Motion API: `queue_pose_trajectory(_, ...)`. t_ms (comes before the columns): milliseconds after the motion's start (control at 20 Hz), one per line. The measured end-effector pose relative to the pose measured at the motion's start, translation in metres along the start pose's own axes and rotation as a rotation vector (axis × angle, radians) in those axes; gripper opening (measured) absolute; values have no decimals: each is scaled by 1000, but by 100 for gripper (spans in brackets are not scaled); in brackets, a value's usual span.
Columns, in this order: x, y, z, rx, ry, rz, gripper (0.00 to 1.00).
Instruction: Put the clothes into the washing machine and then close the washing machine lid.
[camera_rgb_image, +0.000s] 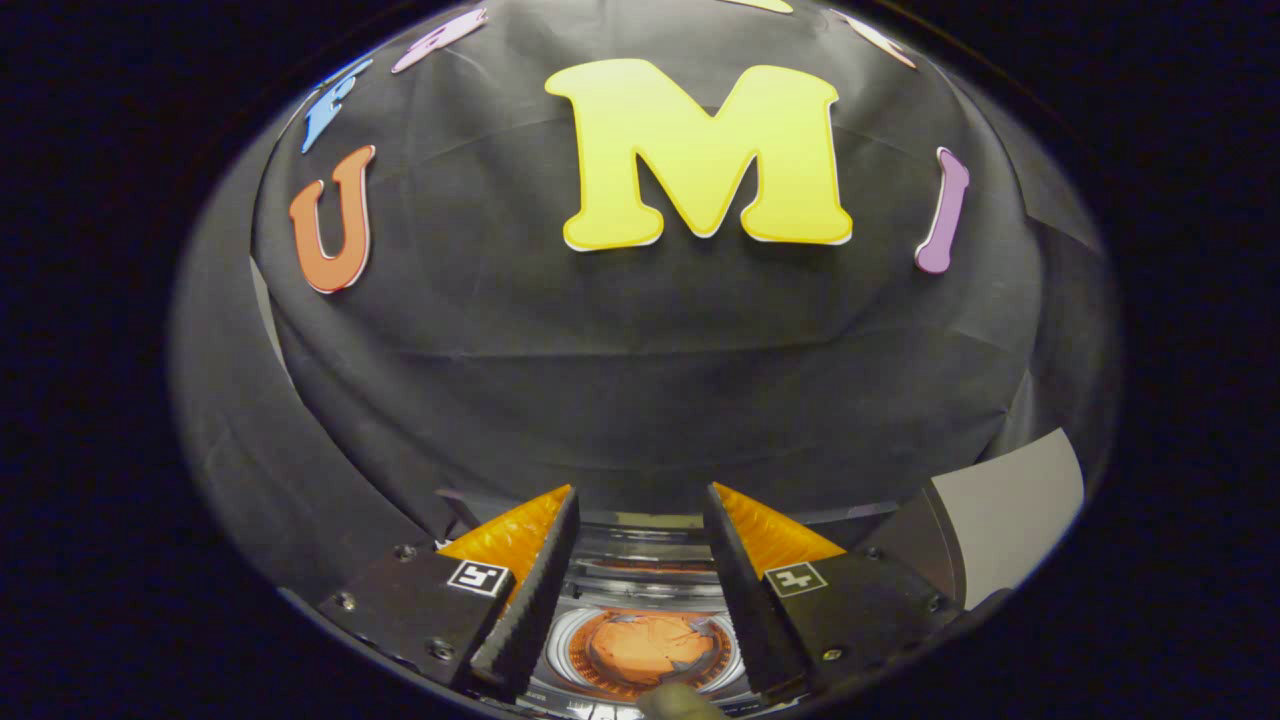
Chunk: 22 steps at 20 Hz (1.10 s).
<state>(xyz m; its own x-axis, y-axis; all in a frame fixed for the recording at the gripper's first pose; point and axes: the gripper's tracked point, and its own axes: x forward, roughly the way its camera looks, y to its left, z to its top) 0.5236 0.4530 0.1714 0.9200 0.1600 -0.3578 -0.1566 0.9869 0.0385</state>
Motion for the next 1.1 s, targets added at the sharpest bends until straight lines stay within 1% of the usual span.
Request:
queue_pose_trajectory(250, 30, -5, -3, 5, 38, -23, 79)
queue_pose_trajectory(500, 45, -11, -16, 3, 69, -41, 79)
queue_pose_trajectory(550, 47, -11, -13, 4, 47, -39, 79)
queue_pose_trajectory(800, 48, -10, -15, 14, 33, -37, 79)
queue_pose_trajectory(1000, 49, -10, -15, -7, -18, -42, 80)
queue_pose_trajectory(1100, 48, -9, -16, 6, -40, -37, 80)
